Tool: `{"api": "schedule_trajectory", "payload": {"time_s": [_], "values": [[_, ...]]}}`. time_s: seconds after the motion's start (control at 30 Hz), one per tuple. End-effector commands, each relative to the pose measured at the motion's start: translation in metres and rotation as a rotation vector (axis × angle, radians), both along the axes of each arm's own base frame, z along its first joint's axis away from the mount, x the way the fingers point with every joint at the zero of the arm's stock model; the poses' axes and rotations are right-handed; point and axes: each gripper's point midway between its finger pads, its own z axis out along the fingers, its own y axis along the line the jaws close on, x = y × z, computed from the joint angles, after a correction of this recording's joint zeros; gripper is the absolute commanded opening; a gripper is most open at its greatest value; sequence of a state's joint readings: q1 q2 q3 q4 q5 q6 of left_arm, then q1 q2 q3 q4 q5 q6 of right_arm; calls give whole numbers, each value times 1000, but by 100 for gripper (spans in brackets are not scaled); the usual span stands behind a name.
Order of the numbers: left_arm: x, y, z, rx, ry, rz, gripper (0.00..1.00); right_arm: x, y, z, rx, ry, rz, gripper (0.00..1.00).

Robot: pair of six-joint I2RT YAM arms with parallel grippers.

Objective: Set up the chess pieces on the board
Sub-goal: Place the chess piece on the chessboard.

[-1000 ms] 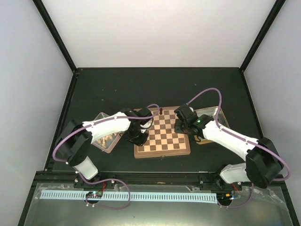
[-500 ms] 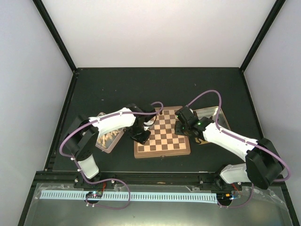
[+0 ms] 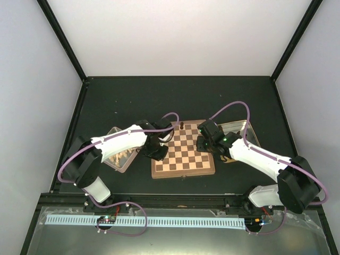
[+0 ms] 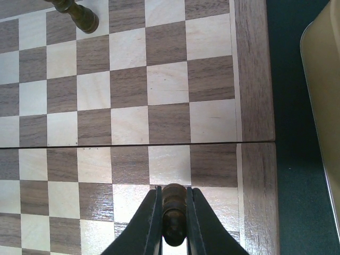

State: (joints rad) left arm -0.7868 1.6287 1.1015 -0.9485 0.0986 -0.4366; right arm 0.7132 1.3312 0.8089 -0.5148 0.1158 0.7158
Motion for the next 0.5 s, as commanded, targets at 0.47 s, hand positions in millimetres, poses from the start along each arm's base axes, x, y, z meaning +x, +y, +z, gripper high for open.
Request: {"api": "schedule_trajectory", "payload": {"time_s": [0.47], "values": [[138,4,34,88,-205,67,2,8,8,-1,8,-9,0,2]]}}
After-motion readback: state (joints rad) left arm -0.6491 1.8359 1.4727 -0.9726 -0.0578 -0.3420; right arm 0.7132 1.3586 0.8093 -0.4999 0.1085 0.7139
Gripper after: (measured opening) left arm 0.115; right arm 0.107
